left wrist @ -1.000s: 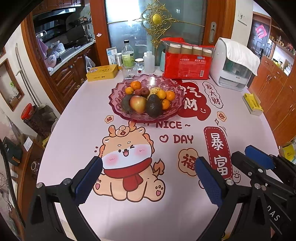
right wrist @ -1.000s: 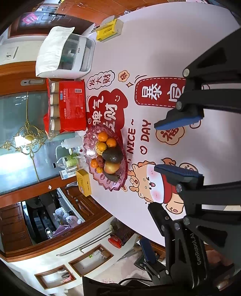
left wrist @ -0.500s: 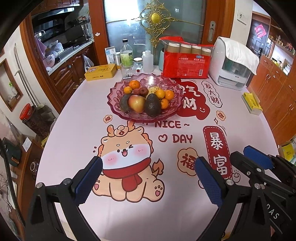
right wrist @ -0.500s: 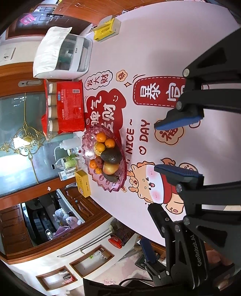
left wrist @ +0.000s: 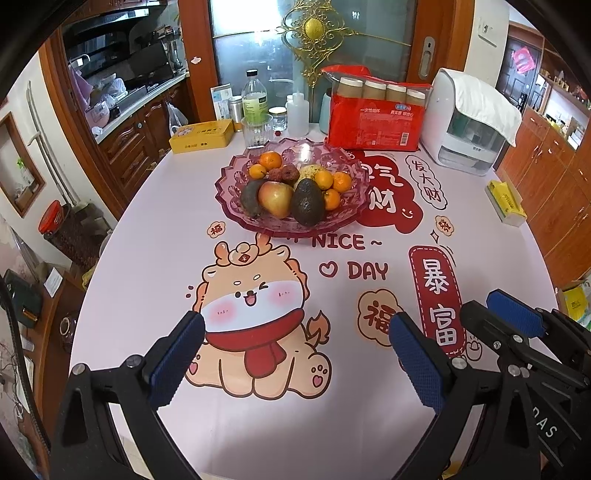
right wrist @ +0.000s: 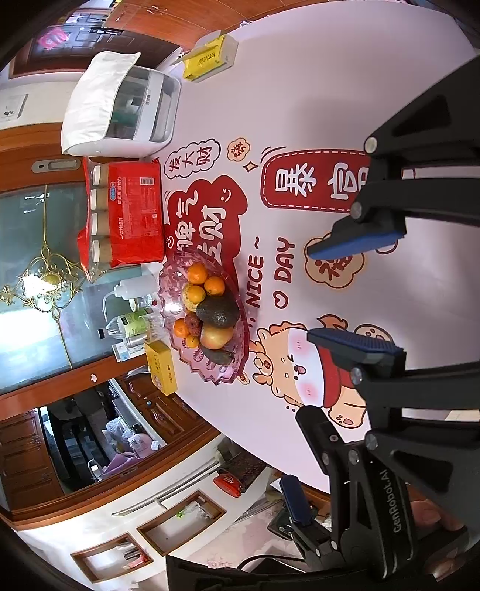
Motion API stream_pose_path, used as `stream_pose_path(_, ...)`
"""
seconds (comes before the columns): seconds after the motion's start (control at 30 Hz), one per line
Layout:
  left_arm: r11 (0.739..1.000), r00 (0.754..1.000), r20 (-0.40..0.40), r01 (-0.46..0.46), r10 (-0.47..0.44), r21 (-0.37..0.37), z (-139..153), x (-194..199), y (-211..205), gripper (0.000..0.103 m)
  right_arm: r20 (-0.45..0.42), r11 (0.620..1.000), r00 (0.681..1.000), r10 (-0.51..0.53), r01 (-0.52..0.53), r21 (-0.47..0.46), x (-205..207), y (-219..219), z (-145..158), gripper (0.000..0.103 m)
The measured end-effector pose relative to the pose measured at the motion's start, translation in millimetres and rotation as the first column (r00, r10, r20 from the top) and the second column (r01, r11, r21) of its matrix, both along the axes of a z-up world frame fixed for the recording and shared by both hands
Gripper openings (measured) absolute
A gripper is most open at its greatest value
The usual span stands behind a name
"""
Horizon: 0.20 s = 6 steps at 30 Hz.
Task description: Organize fruits
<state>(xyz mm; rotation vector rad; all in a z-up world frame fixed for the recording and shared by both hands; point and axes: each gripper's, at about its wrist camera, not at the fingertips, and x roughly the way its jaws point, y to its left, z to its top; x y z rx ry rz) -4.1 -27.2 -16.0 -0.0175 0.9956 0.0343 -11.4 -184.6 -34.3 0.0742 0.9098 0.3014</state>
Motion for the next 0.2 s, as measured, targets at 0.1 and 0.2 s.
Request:
stream_pose_path(0.1,1.000,1.000,-0.003,-0.001,0.001,0.001,-0.8,0.7,0.8,0.099,0.000,1.000,1.000,-0.002,0.002,0.000,1.5,-1.0,0.9,0.039)
stream_pose_path(0.2,1.000,1.000,-0.007,-0.001,0.001,0.000,-1.9,1.4,1.6,0.099,-0.003,1.000,1.000,-0.001,0.001,-0.001,-0.4,1.4,-2.1,0.039)
